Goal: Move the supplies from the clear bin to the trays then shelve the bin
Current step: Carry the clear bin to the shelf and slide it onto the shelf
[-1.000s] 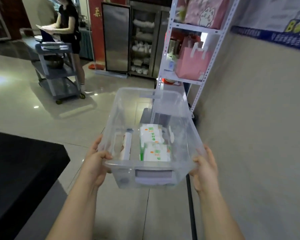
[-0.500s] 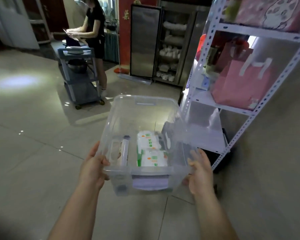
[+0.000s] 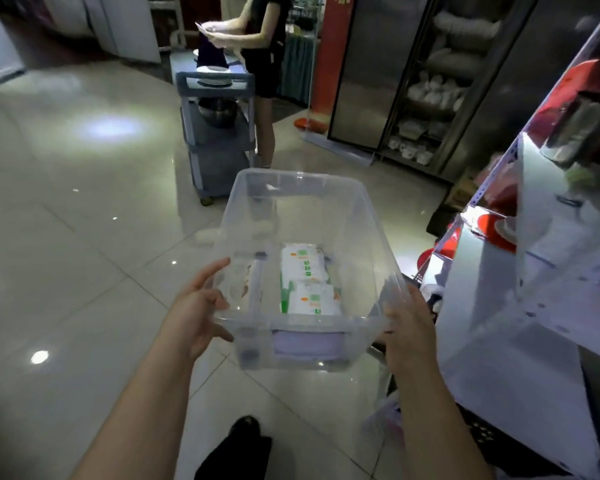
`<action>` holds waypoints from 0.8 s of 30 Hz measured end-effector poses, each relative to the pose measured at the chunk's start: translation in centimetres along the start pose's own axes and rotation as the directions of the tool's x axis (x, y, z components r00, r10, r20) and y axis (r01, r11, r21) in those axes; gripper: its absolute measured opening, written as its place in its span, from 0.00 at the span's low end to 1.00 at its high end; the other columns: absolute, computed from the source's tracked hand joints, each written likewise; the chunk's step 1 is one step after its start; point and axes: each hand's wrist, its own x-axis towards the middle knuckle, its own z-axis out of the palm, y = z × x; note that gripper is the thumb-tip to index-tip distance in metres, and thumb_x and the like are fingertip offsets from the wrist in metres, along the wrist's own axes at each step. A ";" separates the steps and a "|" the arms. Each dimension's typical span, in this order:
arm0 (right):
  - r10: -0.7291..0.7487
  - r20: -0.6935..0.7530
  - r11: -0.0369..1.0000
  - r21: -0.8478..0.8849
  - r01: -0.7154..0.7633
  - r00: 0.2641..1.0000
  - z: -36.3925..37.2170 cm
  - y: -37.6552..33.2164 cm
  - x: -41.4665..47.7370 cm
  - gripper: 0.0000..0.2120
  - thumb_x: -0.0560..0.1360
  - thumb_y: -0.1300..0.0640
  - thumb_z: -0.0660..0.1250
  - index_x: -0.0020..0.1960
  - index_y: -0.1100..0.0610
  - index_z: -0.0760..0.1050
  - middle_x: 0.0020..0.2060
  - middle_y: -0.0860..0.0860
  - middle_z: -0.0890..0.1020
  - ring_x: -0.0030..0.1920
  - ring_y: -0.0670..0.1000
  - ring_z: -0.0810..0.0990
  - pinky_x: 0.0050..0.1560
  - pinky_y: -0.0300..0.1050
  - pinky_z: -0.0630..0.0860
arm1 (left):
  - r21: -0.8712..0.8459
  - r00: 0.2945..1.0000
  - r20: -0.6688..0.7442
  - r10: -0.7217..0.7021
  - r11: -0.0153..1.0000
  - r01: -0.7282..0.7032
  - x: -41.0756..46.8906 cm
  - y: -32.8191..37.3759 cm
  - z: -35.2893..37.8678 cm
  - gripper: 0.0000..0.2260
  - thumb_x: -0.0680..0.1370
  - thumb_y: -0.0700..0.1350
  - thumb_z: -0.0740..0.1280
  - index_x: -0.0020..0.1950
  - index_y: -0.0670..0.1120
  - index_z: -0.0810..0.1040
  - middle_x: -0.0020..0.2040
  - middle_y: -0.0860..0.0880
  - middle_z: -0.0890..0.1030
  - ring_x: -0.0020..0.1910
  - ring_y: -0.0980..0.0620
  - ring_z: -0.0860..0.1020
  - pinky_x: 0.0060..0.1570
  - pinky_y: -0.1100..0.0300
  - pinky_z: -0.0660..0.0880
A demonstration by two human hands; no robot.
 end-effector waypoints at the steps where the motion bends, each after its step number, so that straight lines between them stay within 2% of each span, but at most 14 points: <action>1: 0.016 -0.018 1.000 0.025 -0.015 1.000 1.4 0.4 2.3 0.20 0.78 0.66 0.60 0.69 0.57 0.67 0.55 0.56 0.75 0.45 0.56 0.73 0.36 0.45 0.67 | 0.008 1.000 -0.006 -0.022 1.000 0.022 3.0 0.5 0.1 0.34 0.66 0.28 0.54 0.59 0.59 0.78 0.61 0.48 0.71 0.43 0.44 0.75 0.26 0.45 0.75; 4: 0.052 -0.073 0.997 0.061 -0.048 0.996 5.4 1.1 8.7 0.19 0.77 0.63 0.62 0.67 0.54 0.70 0.59 0.55 0.75 0.47 0.55 0.71 0.37 0.46 0.64 | 0.012 0.997 -0.008 -0.074 0.997 0.074 11.8 2.5 0.7 0.36 0.70 0.28 0.53 0.66 0.63 0.70 0.61 0.50 0.73 0.44 0.43 0.76 0.25 0.46 0.74; 7: 0.065 -0.125 0.996 0.063 -0.057 0.990 8.3 0.9 14.3 0.20 0.76 0.61 0.63 0.67 0.52 0.71 0.62 0.54 0.77 0.47 0.54 0.73 0.41 0.50 0.66 | 0.036 0.993 0.020 -0.114 0.993 0.113 20.1 4.5 1.8 0.38 0.70 0.28 0.53 0.69 0.65 0.64 0.61 0.51 0.75 0.40 0.44 0.76 0.33 0.40 0.73; 9: 0.058 -0.179 0.998 0.034 -0.052 0.982 9.3 0.5 17.8 0.18 0.75 0.61 0.64 0.64 0.49 0.73 0.55 0.52 0.78 0.44 0.52 0.74 0.39 0.47 0.68 | 0.063 0.987 0.018 -0.158 0.986 0.156 25.1 5.5 3.4 0.40 0.69 0.27 0.54 0.72 0.64 0.59 0.62 0.51 0.74 0.38 0.46 0.75 0.37 0.39 0.71; 10: 0.060 -0.201 0.998 0.021 -0.057 0.978 9.5 0.3 19.4 0.19 0.74 0.62 0.63 0.62 0.48 0.74 0.50 0.52 0.78 0.41 0.51 0.75 0.37 0.47 0.69 | 0.079 0.983 0.021 -0.182 0.981 0.179 27.4 5.8 4.4 0.41 0.68 0.27 0.54 0.73 0.62 0.59 0.60 0.51 0.75 0.38 0.47 0.75 0.38 0.39 0.71; 12: 0.087 -0.245 0.996 0.034 -0.082 0.965 9.3 0.2 22.7 0.23 0.70 0.65 0.61 0.60 0.44 0.75 0.43 0.50 0.80 0.36 0.47 0.77 0.34 0.45 0.72 | 0.117 0.977 0.046 -0.208 0.972 0.202 31.8 6.0 6.8 0.38 0.66 0.27 0.54 0.69 0.58 0.67 0.52 0.52 0.80 0.37 0.46 0.75 0.38 0.38 0.72; 13: 0.095 -0.264 0.995 0.045 -0.086 0.960 9.0 0.2 24.6 0.25 0.70 0.67 0.60 0.60 0.43 0.75 0.44 0.48 0.81 0.36 0.46 0.79 0.34 0.45 0.73 | 0.132 0.973 0.077 -0.216 0.970 0.204 34.1 6.1 8.1 0.36 0.66 0.27 0.54 0.66 0.57 0.71 0.46 0.53 0.82 0.36 0.45 0.77 0.37 0.39 0.73; 15: 0.116 -0.291 0.991 0.092 -0.093 0.950 8.4 0.4 28.5 0.27 0.72 0.69 0.59 0.62 0.44 0.74 0.51 0.45 0.82 0.44 0.48 0.81 0.40 0.46 0.76 | 0.158 0.960 0.157 -0.230 0.966 0.206 38.5 6.0 10.8 0.35 0.66 0.27 0.53 0.64 0.58 0.72 0.42 0.55 0.85 0.34 0.45 0.81 0.33 0.45 0.74; 17: 0.145 -0.291 0.984 0.146 -0.106 0.946 7.9 0.5 32.8 0.29 0.72 0.71 0.57 0.60 0.40 0.75 0.54 0.43 0.82 0.47 0.49 0.81 0.44 0.47 0.77 | 0.178 0.947 0.195 -0.256 0.959 0.222 43.3 5.5 13.5 0.36 0.66 0.27 0.53 0.69 0.56 0.68 0.50 0.54 0.83 0.39 0.43 0.80 0.31 0.49 0.73; 19: 0.159 -0.271 0.980 0.160 -0.119 0.949 7.2 0.9 37.3 0.31 0.72 0.72 0.56 0.62 0.41 0.74 0.55 0.44 0.82 0.51 0.50 0.82 0.49 0.52 0.79 | 0.210 0.937 0.205 -0.284 0.947 0.241 48.4 4.7 16.5 0.39 0.66 0.27 0.54 0.73 0.54 0.64 0.64 0.51 0.74 0.47 0.39 0.75 0.32 0.49 0.71; 20: 0.169 -0.276 0.977 0.174 -0.124 0.946 6.8 1.0 39.6 0.32 0.72 0.73 0.56 0.64 0.43 0.73 0.57 0.46 0.81 0.52 0.52 0.81 0.53 0.56 0.77 | 0.236 0.929 0.220 -0.298 0.940 0.246 50.9 4.5 18.2 0.39 0.66 0.27 0.54 0.73 0.55 0.64 0.69 0.50 0.68 0.50 0.38 0.74 0.33 0.48 0.71; 22: 0.208 -0.299 0.967 0.206 -0.150 0.931 6.0 1.0 44.7 0.32 0.71 0.74 0.56 0.67 0.46 0.71 0.59 0.50 0.79 0.53 0.56 0.80 0.55 0.60 0.75 | 0.287 0.914 0.242 -0.325 0.924 0.253 55.7 4.5 21.8 0.40 0.63 0.27 0.55 0.70 0.57 0.68 0.68 0.48 0.68 0.51 0.38 0.74 0.33 0.44 0.73; 23: 0.234 -0.296 0.960 0.220 -0.172 0.926 5.5 0.8 47.1 0.31 0.71 0.75 0.55 0.67 0.49 0.71 0.58 0.53 0.78 0.51 0.56 0.80 0.52 0.59 0.77 | 0.309 0.910 0.248 -0.333 0.917 0.252 57.8 4.6 23.6 0.40 0.60 0.29 0.57 0.66 0.60 0.72 0.65 0.48 0.71 0.51 0.38 0.75 0.33 0.42 0.74; 24: 0.265 -0.285 0.951 0.237 -0.201 0.921 5.0 0.5 49.6 0.30 0.71 0.75 0.55 0.66 0.51 0.72 0.56 0.55 0.77 0.46 0.55 0.81 0.44 0.53 0.79 | 0.332 0.904 0.262 -0.338 0.911 0.244 59.8 4.8 25.5 0.37 0.56 0.31 0.59 0.58 0.63 0.77 0.59 0.48 0.74 0.50 0.39 0.76 0.34 0.39 0.75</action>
